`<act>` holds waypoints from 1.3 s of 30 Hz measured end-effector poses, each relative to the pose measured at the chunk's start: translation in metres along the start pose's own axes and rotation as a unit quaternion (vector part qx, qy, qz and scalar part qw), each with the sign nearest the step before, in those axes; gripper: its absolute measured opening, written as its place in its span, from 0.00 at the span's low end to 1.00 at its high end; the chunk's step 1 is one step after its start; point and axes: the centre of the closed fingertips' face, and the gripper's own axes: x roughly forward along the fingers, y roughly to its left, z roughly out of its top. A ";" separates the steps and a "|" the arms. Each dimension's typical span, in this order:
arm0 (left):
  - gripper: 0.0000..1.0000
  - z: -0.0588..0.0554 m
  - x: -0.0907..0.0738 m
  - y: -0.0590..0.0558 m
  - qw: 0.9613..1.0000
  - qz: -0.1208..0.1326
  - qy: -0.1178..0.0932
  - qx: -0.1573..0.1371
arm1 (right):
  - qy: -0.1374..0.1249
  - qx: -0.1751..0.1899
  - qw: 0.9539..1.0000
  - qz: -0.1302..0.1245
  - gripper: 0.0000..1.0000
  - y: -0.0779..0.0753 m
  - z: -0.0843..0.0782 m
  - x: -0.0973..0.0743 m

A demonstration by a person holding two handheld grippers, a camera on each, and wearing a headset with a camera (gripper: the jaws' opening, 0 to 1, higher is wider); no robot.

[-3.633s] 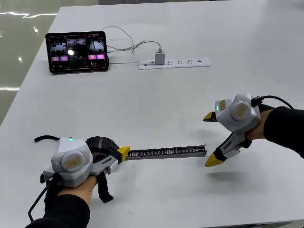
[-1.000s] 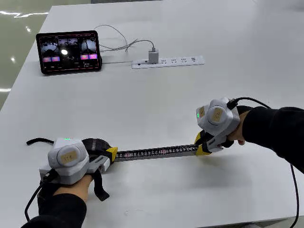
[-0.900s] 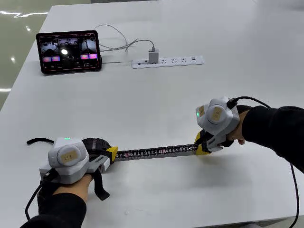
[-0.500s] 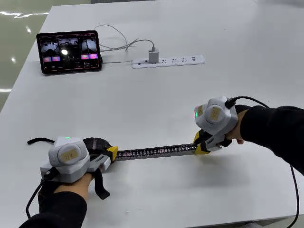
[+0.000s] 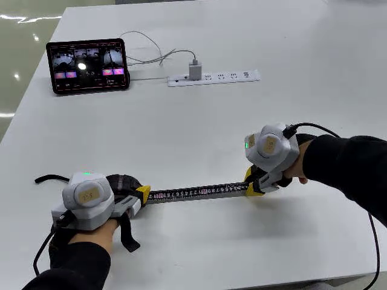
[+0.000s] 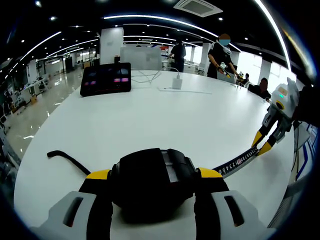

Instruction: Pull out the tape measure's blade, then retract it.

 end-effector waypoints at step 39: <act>0.61 0.000 -0.001 -0.002 1.000 -0.009 0.007 -0.004 | 0.010 0.000 1.000 -0.001 0.09 0.001 0.012 0.006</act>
